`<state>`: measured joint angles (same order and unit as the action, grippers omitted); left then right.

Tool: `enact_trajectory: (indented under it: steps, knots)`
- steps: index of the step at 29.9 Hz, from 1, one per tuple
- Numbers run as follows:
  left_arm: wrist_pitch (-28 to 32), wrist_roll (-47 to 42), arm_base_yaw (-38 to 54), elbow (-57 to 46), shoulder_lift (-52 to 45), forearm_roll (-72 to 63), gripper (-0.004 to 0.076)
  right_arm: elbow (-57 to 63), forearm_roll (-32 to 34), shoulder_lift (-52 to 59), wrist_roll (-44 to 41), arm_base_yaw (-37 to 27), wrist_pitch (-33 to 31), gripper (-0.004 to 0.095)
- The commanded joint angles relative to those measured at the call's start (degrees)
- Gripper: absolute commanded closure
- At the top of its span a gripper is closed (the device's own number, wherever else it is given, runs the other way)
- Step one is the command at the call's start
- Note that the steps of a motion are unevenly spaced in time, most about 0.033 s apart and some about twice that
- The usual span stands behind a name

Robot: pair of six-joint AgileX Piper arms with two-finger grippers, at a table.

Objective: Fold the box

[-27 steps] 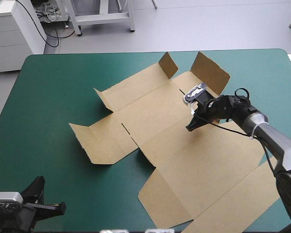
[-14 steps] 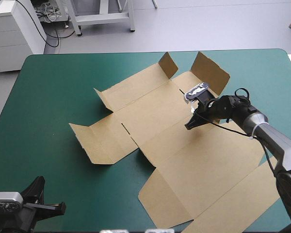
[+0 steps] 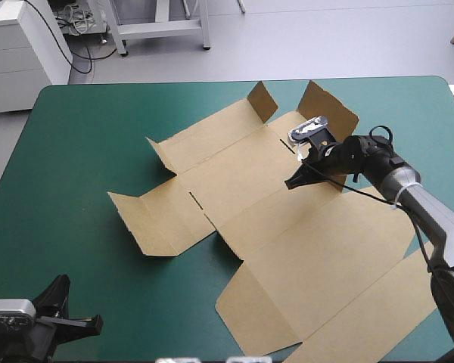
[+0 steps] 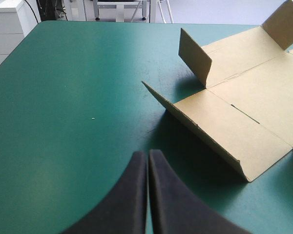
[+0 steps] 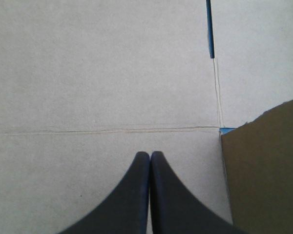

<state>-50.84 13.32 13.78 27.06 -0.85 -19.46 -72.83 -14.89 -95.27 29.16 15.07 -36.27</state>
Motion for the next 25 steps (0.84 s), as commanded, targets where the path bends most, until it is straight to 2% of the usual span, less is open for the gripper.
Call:
enact_trajectory:
  steps: [1, 4, 13, 22, 25]
  knots:
    - [4.21, -0.04, -0.02, 1.22, -0.49, -1.36, 0.0731, -5.02, -0.05, 2.71, -1.89, -2.24, -2.1, 0.0929]
    - [4.21, -0.04, -0.02, 1.22, -0.49, -1.36, 0.0731, -7.13, -0.73, 3.56, -3.47, -5.54, -4.76, 0.0929]
    - [4.21, -0.04, -0.02, 1.22, -0.49, -1.36, 0.0731, -8.0, -3.86, 9.4, -4.26, -14.28, -7.2, 0.0929]
    - [4.21, -0.04, -0.02, 1.22, -0.49, -1.36, 0.0731, -8.4, -3.39, 16.36, -3.87, -15.46, -8.06, 0.0929]
    - [4.21, -0.04, -0.02, 1.22, -0.49, -1.36, 0.0731, -8.4, -3.39, 18.08, -3.87, -15.46, -10.35, 0.0929]
